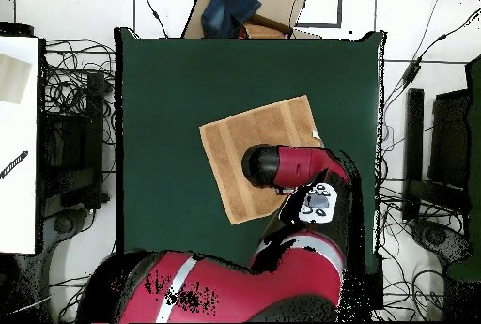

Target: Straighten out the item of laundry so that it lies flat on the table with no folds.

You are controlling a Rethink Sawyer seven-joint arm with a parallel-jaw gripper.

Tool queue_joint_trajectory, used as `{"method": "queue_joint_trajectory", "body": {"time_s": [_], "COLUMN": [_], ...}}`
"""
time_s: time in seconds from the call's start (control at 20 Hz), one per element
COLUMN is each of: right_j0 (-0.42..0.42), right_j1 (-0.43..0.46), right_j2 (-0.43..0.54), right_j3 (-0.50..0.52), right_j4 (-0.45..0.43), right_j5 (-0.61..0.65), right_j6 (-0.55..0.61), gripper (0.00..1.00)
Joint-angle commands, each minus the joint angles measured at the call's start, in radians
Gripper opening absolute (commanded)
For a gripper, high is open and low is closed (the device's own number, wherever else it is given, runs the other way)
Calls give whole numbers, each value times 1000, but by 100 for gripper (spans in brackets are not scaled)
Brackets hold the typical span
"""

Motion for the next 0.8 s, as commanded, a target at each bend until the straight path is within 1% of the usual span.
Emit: {"method": "queue_joint_trajectory", "body": {"time_s": [0.05, 0.3, 0.6, 0.8], "right_j0": [3, -10, -38, -55], "right_j1": [75, 90, 89, 57], "right_j2": [63, 66, 82, 83], "right_j3": [24, 18, 36, 63], "right_j4": [48, 43, 32, 26], "right_j5": [-104, -126, -173, -169], "right_j6": [107, 84, 45, 17], "gripper": [100, 100, 100, 100]}}
